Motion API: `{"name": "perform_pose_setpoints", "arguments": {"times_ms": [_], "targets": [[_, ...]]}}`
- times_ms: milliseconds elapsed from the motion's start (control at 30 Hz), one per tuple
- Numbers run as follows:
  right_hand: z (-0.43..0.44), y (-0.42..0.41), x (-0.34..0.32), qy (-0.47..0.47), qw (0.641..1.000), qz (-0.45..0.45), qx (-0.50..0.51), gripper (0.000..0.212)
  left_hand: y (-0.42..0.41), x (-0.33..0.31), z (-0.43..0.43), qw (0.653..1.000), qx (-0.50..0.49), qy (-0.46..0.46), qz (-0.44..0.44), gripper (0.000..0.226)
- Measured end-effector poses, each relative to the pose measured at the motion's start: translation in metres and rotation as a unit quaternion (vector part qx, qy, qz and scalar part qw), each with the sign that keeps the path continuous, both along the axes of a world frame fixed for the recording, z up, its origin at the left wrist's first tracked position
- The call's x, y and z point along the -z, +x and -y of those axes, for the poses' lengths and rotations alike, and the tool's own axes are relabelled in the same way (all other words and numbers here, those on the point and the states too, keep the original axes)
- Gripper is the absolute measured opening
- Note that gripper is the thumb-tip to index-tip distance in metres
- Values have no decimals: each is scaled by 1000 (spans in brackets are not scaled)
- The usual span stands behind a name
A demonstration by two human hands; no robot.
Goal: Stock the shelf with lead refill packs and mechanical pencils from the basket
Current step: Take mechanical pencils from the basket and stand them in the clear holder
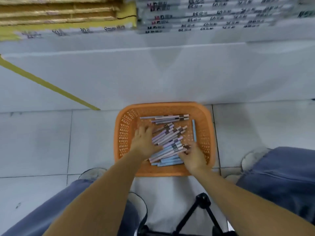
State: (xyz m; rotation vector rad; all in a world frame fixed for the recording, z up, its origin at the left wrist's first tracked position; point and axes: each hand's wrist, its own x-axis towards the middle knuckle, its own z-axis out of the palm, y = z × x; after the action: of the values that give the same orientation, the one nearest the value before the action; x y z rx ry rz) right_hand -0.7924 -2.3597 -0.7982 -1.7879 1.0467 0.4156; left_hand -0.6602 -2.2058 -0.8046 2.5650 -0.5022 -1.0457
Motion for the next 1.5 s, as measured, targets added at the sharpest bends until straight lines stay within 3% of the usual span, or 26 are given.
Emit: {"name": "perform_pose_setpoints", "arguments": {"times_ms": [100,267,367,467,600,767,833,900,1000,1033,1100,1200,1433,1500], "targets": [[2,3,8,14,1000,-14,15,37,0,17,13,999,15,45,-19,98],[4,8,20,14,997,-27,64,45,-4,28,22,994,58,82,39,83],[3,13,25,19,995,-16,102,45,-6,31,26,994,83,72,4,74],[1,20,27,24,993,-5,119,47,-6,32,27,998,22,32,-56,63],[-1,27,25,61,991,-5,116,51,1,30,21,990,-77,-9,-118,33],[3,33,10,34,992,34,115,42,8,8,9,969,-131,-72,-197,28],[8,40,-4,73,987,72,120,54,8,-7,7,959,-143,-107,-218,18],[14,52,-25,170,970,120,126,68,8,-28,10,949,-138,-146,-244,7],[23,72,-61,264,939,180,123,95,5,-67,16,934,-121,-206,-264,4],[26,78,-74,293,924,207,134,94,4,-81,19,932,-112,-225,-262,6],[33,86,-100,355,884,264,155,64,2,-108,23,932,-92,-250,-248,9],[43,87,-153,350,878,311,98,25,0,-151,23,937,-63,-268,-214,7],[50,77,-280,284,888,356,-69,40,-6,-251,13,950,-15,-295,-104,8],[46,75,-311,252,889,373,-83,34,-10,-280,12,949,-10,-305,-85,12]]}}
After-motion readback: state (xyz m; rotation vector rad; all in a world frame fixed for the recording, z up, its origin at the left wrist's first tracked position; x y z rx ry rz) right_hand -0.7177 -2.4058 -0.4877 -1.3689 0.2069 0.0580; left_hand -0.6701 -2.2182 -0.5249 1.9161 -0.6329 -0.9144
